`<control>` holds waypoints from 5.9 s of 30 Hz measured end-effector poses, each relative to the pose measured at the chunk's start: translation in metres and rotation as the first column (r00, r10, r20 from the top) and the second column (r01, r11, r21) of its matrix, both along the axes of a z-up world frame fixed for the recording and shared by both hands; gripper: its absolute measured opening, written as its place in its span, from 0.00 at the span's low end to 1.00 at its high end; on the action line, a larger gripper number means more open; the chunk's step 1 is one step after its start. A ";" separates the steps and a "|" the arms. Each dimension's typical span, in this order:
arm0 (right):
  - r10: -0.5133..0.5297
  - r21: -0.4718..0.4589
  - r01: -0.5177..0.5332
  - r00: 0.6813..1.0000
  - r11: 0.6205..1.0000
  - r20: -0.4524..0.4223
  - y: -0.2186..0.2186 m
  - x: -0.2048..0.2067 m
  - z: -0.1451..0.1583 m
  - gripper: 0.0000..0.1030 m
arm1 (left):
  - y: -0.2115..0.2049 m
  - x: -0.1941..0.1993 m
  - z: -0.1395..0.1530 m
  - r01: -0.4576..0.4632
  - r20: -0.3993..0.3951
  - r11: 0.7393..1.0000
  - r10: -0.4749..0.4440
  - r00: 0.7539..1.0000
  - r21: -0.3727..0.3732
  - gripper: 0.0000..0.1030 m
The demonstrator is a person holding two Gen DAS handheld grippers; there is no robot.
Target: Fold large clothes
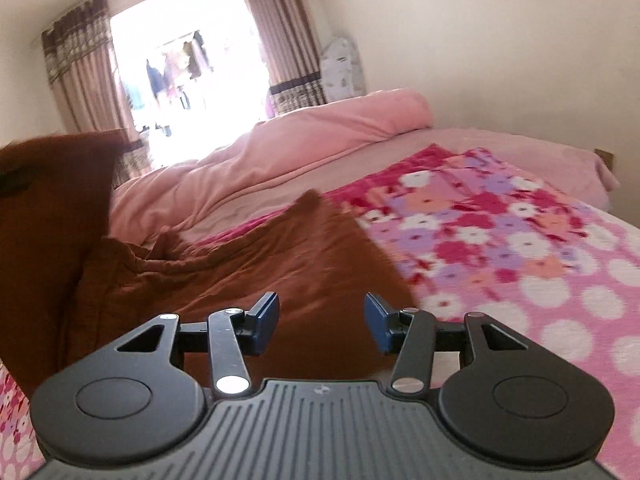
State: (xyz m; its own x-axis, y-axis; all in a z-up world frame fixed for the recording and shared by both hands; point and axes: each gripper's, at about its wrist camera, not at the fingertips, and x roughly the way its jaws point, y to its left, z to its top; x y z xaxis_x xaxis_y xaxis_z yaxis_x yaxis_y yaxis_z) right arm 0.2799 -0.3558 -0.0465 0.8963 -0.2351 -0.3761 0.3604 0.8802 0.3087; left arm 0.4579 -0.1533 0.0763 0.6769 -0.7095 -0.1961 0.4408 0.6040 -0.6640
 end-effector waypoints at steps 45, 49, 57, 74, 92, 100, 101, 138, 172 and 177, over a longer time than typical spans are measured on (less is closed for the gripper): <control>0.094 0.642 -0.160 0.986 0.750 0.137 -0.078 0.030 -0.018 0.76 | 0.014 -0.065 -0.113 -0.009 -0.002 0.832 0.012 1.000 0.555 0.66; 0.127 0.546 -0.202 0.977 0.813 0.173 -0.072 0.044 -0.001 0.31 | 0.026 -0.066 -0.103 -0.067 0.009 0.857 0.073 0.997 0.512 0.34; 0.165 0.409 -0.238 0.965 0.881 0.205 -0.079 0.050 -0.001 0.27 | 0.025 -0.058 -0.119 -0.089 -0.030 0.851 0.122 0.992 0.517 0.41; 0.080 0.500 -0.172 0.976 0.849 0.200 -0.094 0.023 -0.052 0.27 | 0.066 -0.082 -0.114 0.005 -0.131 0.866 0.070 0.989 0.499 0.50; 0.191 0.059 -0.203 0.967 0.977 0.168 -0.046 0.006 0.040 0.45 | 0.016 -0.043 -0.044 0.044 -0.005 0.938 -0.045 0.999 0.344 0.49; 0.209 0.030 -0.208 0.977 0.978 -0.029 -0.032 0.037 -0.013 0.25 | -0.020 -0.028 -0.086 0.069 -0.028 0.885 -0.063 0.998 0.461 0.50; 0.214 0.017 -0.214 0.976 0.977 -0.032 -0.031 0.036 -0.020 0.25 | -0.020 -0.025 -0.089 0.066 -0.023 0.883 -0.062 0.998 0.466 0.51; 0.240 0.357 -0.201 0.968 0.912 -0.068 -0.149 0.176 -0.016 0.16 | -0.005 0.163 -0.108 0.033 -0.252 0.928 0.065 0.966 0.370 0.19; 0.142 0.489 -0.166 0.986 0.857 0.085 -0.102 0.026 -0.027 0.39 | 0.027 -0.063 -0.120 0.067 -0.130 0.877 -0.005 0.991 0.476 0.24; 0.131 0.469 -0.198 0.976 0.861 0.172 -0.106 0.007 -0.006 0.25 | 0.049 -0.066 -0.108 0.019 -0.130 0.929 0.031 0.991 0.369 0.21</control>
